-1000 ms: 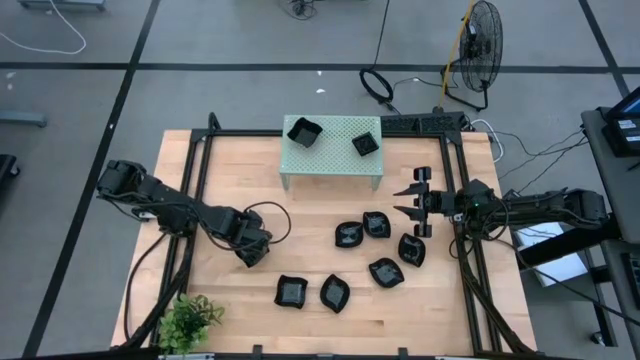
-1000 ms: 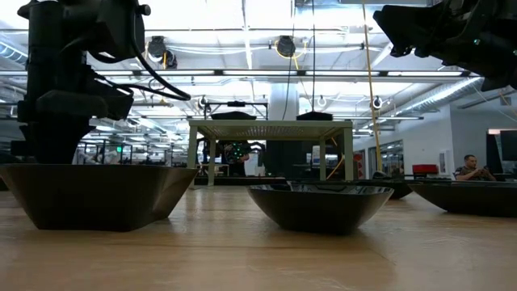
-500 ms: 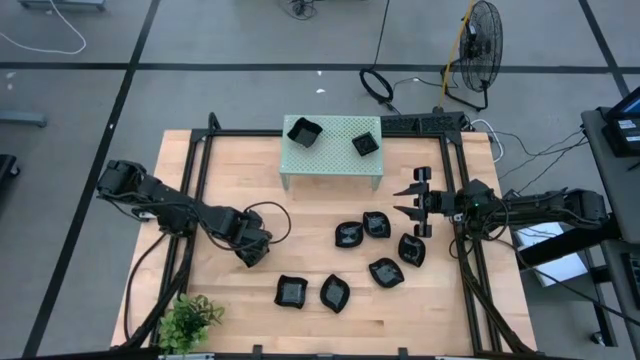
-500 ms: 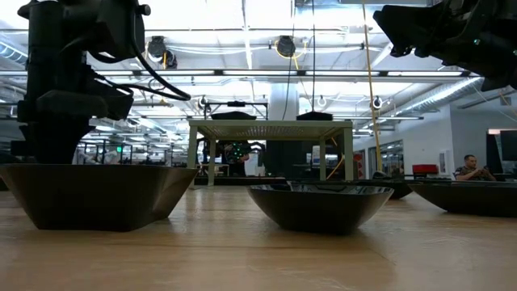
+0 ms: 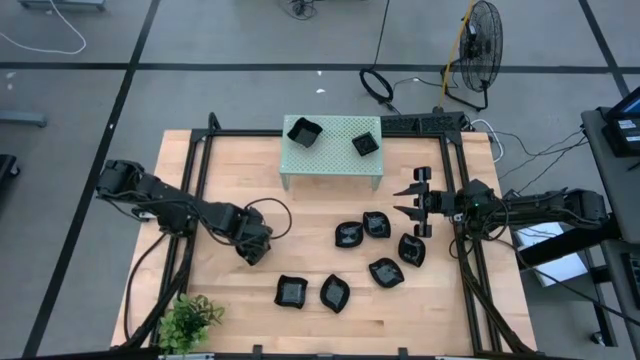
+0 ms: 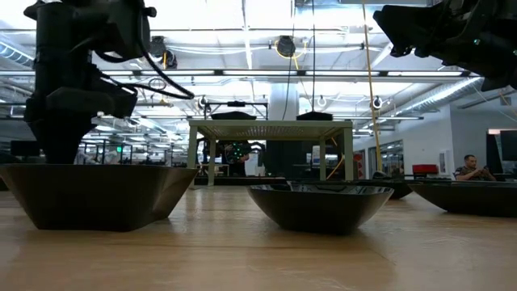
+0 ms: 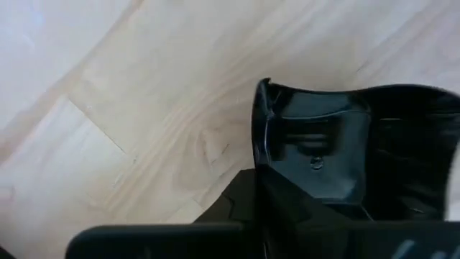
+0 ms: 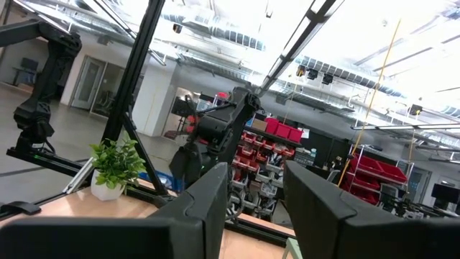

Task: Pick & Place Mini shaped plates
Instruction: Stack the black distorted square plate on top of the other black distorted square plates on the shelf

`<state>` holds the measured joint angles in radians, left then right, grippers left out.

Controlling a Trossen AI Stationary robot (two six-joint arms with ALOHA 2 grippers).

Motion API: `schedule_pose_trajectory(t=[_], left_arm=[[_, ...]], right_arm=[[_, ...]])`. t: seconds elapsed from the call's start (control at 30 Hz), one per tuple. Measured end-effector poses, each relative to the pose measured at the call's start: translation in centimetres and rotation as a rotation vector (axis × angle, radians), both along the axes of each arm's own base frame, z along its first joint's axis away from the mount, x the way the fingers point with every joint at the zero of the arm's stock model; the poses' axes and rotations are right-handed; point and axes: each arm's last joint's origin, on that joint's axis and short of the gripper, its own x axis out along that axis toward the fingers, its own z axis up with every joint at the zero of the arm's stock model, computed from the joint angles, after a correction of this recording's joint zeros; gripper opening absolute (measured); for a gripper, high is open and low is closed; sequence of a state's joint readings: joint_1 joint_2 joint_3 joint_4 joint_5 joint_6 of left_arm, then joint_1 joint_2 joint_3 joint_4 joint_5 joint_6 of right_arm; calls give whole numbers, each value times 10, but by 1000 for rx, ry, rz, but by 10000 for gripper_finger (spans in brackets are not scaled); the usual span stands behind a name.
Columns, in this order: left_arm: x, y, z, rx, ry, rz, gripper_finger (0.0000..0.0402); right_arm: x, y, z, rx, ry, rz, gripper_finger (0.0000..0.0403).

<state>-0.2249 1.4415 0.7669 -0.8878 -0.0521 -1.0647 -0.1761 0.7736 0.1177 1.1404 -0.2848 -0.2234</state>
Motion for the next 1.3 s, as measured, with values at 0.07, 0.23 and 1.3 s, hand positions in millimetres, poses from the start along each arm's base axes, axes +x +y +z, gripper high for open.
schedule_pose_trajectory(t=[0.07,0.23,1.3], left_arm=[[2,2,8,-6,-34,-13,12],[9,8,40,27,-182,-27,7],[52,225,195,504,-770,226,10]], right_arm=[[0,0,0,0,0,0,125],[0,0,0,-1,0,0,125],[0,0,0,-1,-1,-1,125]])
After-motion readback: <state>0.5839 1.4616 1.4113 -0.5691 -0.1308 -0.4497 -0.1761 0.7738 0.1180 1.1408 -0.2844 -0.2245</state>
